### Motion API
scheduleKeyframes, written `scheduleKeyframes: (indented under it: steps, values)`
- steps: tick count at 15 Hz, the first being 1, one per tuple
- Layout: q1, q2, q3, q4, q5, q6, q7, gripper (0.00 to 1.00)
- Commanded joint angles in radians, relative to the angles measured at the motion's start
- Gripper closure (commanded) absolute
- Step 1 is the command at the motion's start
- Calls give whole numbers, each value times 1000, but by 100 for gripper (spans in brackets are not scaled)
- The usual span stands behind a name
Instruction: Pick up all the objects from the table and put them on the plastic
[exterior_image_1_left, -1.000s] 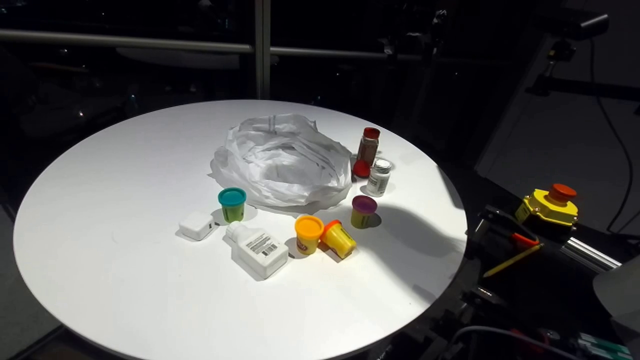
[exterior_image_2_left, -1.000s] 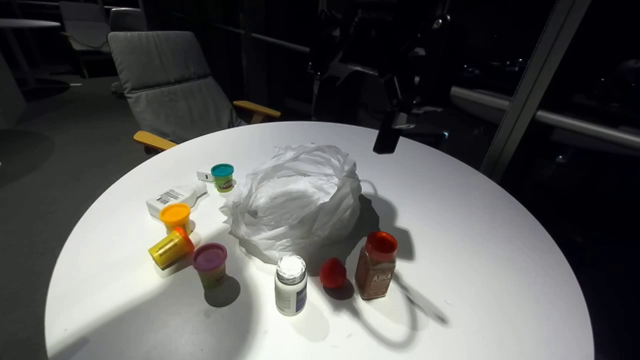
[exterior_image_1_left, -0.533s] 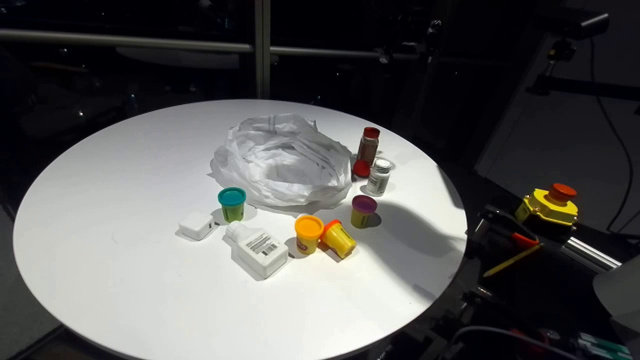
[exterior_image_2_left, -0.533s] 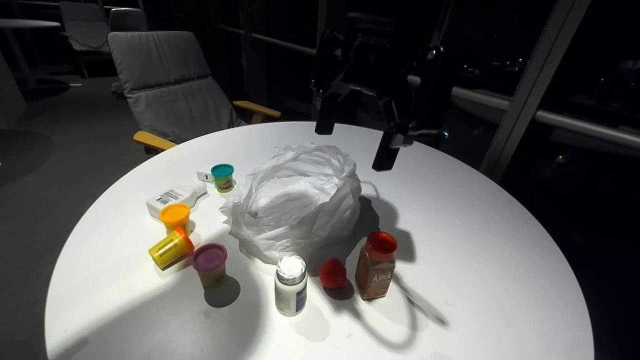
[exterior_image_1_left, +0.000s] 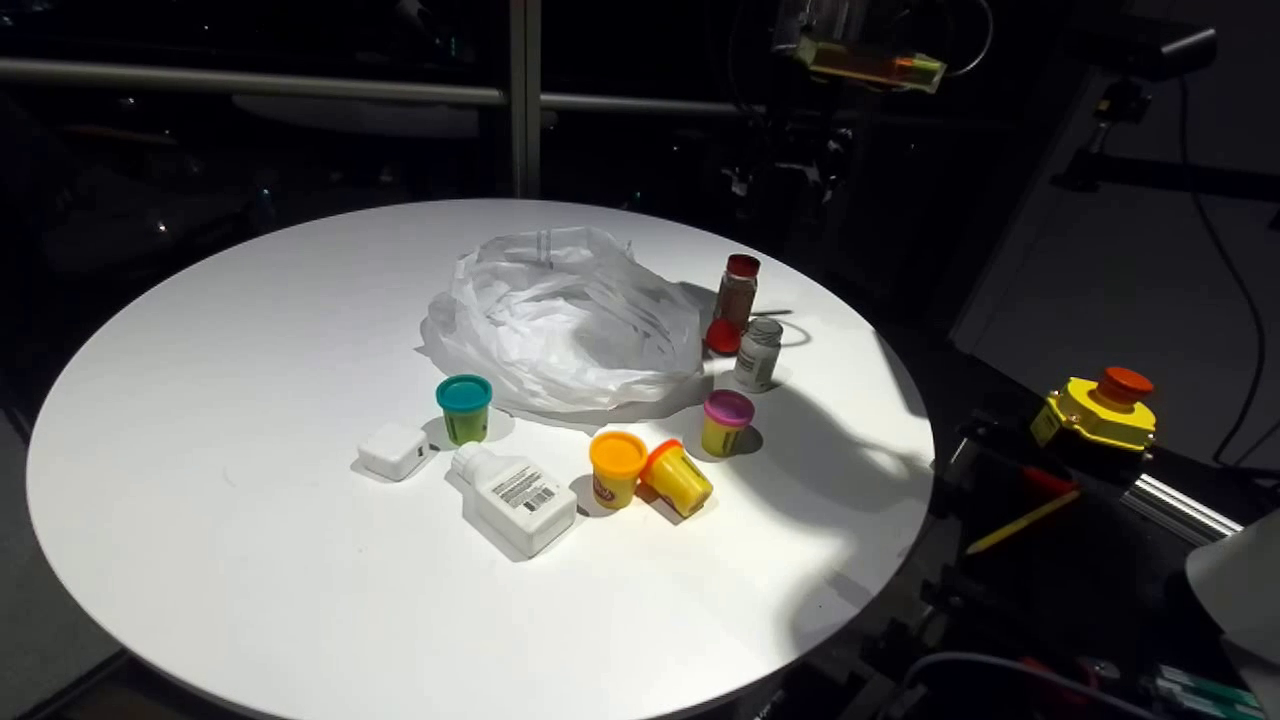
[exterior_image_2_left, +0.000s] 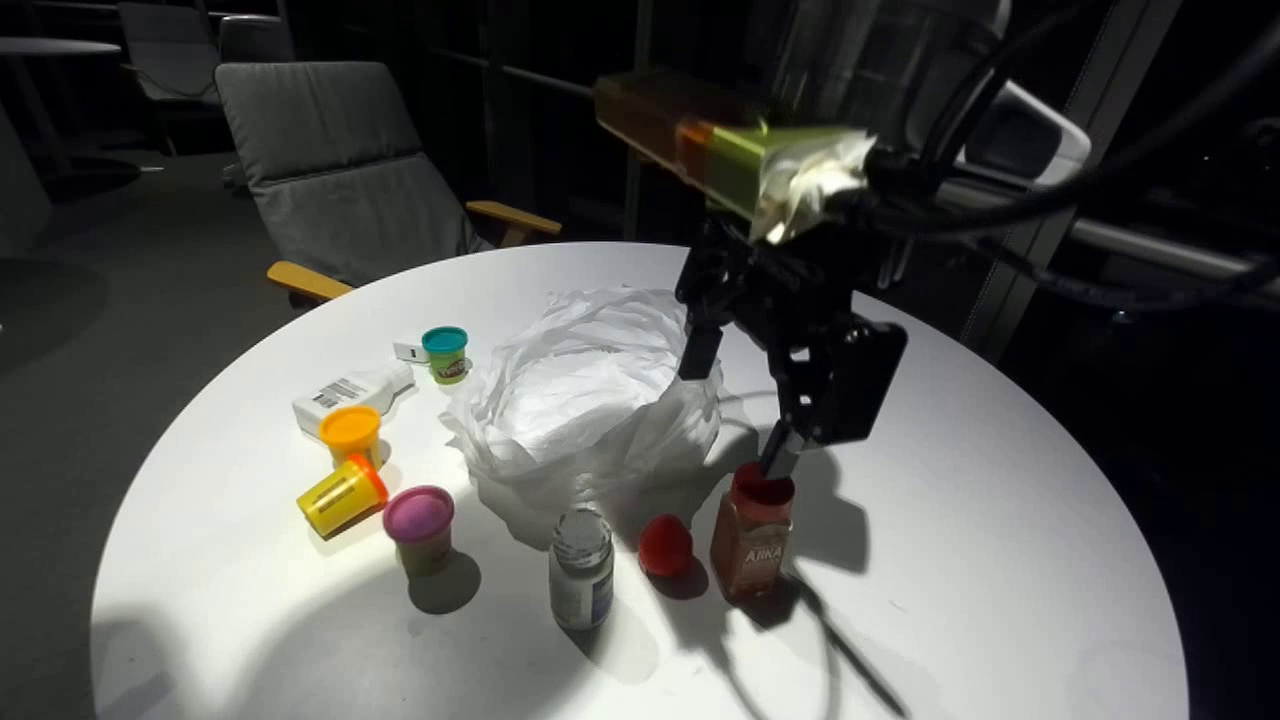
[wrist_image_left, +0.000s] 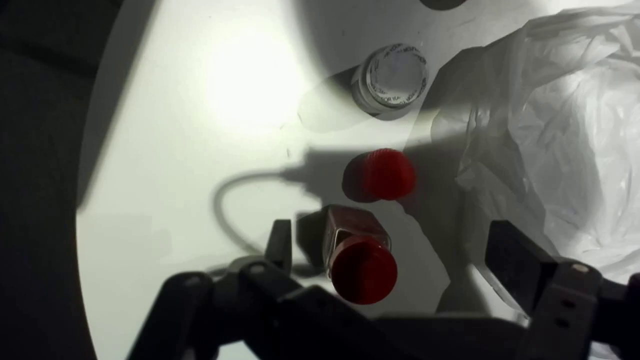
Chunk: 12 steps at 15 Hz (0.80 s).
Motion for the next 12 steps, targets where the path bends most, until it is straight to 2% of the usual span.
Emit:
scheduleKeyframes:
  steps: [1,4,7,8,9,12]
  values:
    - [-15,100,-2,33,72,127,34,0]
    - [-19,168,-1,54,107,206,60,0]
    - [-15,209,-6,72,108,227,90,0]
    - [-9,213,-11,71,97,221,106,25]
    - [-6,215,-13,67,96,230,116,26]
    - [-2,216,-20,62,93,260,142,50]
